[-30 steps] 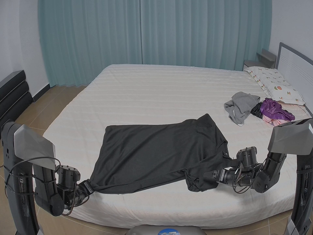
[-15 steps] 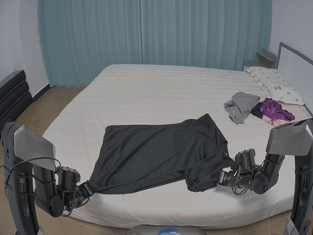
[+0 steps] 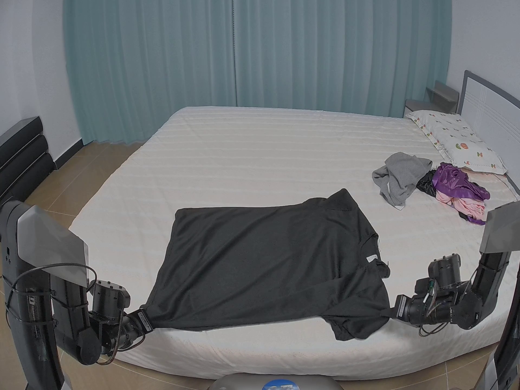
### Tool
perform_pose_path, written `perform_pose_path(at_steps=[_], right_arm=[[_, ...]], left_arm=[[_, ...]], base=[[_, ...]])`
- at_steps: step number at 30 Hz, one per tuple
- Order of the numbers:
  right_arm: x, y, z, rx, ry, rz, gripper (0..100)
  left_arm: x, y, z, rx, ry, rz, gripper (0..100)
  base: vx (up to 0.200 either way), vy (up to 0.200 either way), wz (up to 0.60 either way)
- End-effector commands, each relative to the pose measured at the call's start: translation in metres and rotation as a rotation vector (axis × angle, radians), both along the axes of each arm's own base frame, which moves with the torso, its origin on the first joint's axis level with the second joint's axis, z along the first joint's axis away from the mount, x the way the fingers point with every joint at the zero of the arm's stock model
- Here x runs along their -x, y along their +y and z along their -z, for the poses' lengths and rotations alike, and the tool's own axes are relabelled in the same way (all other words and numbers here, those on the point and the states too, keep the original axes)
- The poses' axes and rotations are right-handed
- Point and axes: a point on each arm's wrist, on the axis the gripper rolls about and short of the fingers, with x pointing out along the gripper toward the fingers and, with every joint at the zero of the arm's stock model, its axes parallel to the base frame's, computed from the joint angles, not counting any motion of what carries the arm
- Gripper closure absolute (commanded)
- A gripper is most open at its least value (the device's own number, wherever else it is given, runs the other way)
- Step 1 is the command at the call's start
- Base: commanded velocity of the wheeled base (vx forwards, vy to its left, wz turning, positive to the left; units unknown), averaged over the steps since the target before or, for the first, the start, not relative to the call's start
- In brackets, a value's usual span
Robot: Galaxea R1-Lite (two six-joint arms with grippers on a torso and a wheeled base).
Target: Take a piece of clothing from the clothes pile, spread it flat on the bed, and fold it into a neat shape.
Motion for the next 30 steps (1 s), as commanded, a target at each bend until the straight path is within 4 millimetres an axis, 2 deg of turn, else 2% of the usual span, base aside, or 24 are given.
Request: perform_pose_path(at_steps=[1,2,7,16,17,22,30], right_arm=[[0.035,-0.011,-0.015,0.003,0.015,-0.023,100],[0.046,-0.013,-0.011,0.030,0.043,-0.052,100],[0.067,-0.015,-0.007,0.063,0.093,-0.096,100],[0.069,-0.014,0.000,0.083,0.130,-0.129,100],[0.070,-0.014,0.003,0.090,0.138,-0.140,0],[0.066,-0.015,0.009,0.102,0.132,-0.155,0],[0.034,-0.018,0.015,0.086,0.003,-0.099,0]], left_arm=[[0.006,0.001,-0.002,-0.013,0.011,0.011,100],[0.008,0.001,-0.002,-0.023,0.020,0.020,100],[0.016,0.001,-0.001,-0.046,0.050,0.054,100],[0.019,-0.001,0.001,-0.050,0.068,0.068,100],[0.019,-0.001,0.001,-0.049,0.068,0.070,100],[0.019,-0.002,0.001,-0.048,0.069,0.074,100],[0.020,-0.003,0.001,-0.049,0.071,0.077,100]], base=[[0.000,0.000,0.00],[0.000,0.000,0.00],[0.000,0.000,0.00],[0.000,0.000,0.00],[0.000,0.000,0.00],[0.000,0.000,0.00],[0.000,0.000,0.00]])
